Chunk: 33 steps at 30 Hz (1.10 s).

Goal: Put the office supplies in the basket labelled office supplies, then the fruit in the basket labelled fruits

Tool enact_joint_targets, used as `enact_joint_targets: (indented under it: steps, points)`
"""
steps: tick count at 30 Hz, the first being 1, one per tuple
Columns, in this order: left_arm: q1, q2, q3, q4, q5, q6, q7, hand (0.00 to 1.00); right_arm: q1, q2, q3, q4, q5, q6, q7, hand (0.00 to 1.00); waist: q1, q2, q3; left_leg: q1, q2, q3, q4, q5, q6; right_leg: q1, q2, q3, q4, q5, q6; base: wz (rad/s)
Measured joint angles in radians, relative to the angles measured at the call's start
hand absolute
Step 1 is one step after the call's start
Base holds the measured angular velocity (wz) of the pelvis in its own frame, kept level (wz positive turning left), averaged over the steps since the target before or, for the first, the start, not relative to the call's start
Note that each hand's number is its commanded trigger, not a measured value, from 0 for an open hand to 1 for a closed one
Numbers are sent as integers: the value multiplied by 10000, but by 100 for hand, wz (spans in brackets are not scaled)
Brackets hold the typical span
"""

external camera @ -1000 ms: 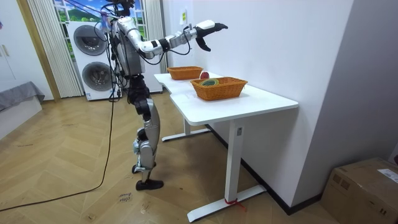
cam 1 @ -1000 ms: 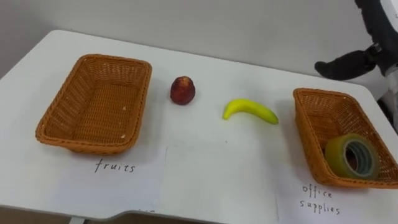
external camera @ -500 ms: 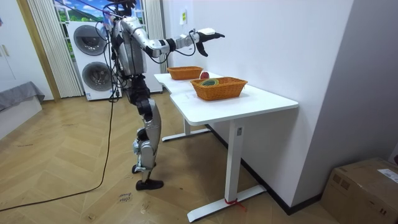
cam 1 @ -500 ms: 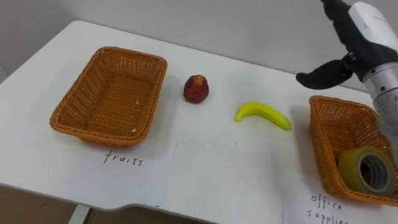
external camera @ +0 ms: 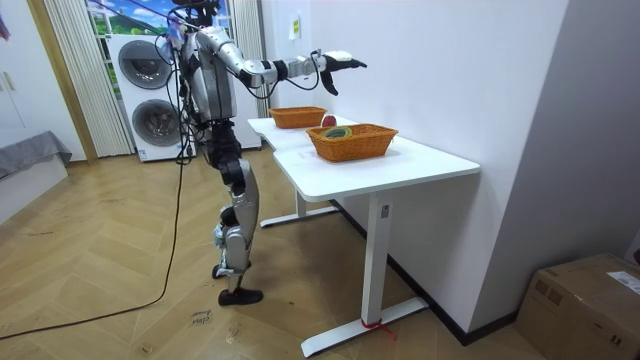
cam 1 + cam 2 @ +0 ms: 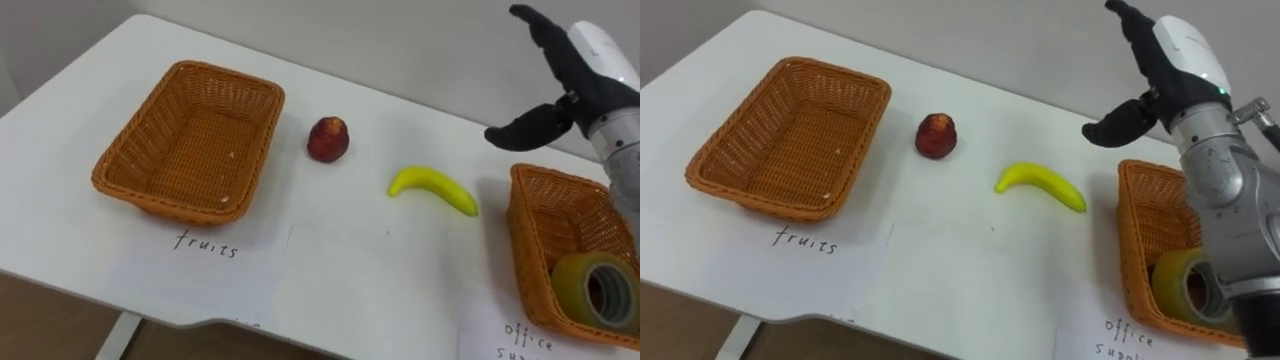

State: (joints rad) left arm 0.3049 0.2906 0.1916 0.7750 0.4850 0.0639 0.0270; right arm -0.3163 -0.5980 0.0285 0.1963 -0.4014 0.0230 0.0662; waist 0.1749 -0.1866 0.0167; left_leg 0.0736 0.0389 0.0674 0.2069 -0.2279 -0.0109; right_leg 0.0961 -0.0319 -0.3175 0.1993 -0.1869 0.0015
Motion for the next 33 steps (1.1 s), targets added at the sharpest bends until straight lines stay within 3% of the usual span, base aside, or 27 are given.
enact_joint_targets:
  steps: [6,15,22,25,33]
  points:
    - [82,125,-3,-97,1,0,-104,0,-13,-71,696,387,39,4,17,0,65,-6,-43,-4,4,32,-22,1,-2,-44,5,69,1,0,0,0]
    - [161,188,-15,-289,-9,23,-183,0,-11,-71,731,649,43,8,-2,0,69,-140,-136,85,-6,12,-5,2,-1,152,9,97,-148,0,0,2]
    - [130,182,-29,-301,-7,89,-209,0,-3,-70,1169,1026,-81,268,165,0,147,26,-29,100,1,-5,17,-6,-4,219,4,30,-130,18,-29,0]
    - [138,183,-29,-256,-5,230,-216,0,-2,-69,1177,1067,-296,448,361,0,185,91,-47,23,0,-117,89,-4,-6,196,4,-30,-112,34,-56,3]
    - [131,181,-26,-214,-4,256,-215,0,-3,-68,1212,1081,-732,433,463,0,315,62,-76,-20,-3,-186,185,0,-12,229,4,-159,-126,34,-56,6]
